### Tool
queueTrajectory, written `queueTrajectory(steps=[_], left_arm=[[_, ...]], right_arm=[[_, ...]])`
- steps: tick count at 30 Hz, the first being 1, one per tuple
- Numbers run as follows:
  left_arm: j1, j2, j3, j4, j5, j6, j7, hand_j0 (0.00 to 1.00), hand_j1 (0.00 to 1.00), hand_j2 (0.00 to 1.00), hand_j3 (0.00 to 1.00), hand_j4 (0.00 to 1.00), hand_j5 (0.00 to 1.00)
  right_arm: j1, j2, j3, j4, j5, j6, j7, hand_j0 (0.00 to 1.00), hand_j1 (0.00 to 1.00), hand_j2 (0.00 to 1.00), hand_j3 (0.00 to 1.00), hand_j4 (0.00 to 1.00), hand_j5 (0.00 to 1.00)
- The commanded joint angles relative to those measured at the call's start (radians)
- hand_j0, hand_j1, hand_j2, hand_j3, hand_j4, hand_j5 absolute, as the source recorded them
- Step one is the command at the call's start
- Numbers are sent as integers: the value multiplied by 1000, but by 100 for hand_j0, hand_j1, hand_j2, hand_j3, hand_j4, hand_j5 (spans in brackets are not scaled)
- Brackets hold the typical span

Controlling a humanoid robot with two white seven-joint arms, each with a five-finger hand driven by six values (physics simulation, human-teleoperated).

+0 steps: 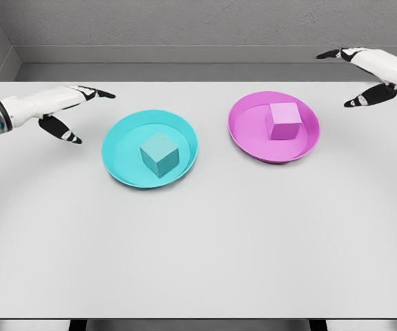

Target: Place the blocks in the corresponding plates according to their colors

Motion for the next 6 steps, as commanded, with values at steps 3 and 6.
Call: queueTrajectory(steps=[3,6], left_arm=[[0,5,2,21,8,2,0,100,100,100,100,100,100],[-2,5,2,41,8,2,0,100,100,100,100,100,100]], right_arm=[[8,-35,-35,46,1,3,-1,100,100,100,100,100,100],[8,-37,-34,44,9,3,-1,100,100,100,100,100,100]])
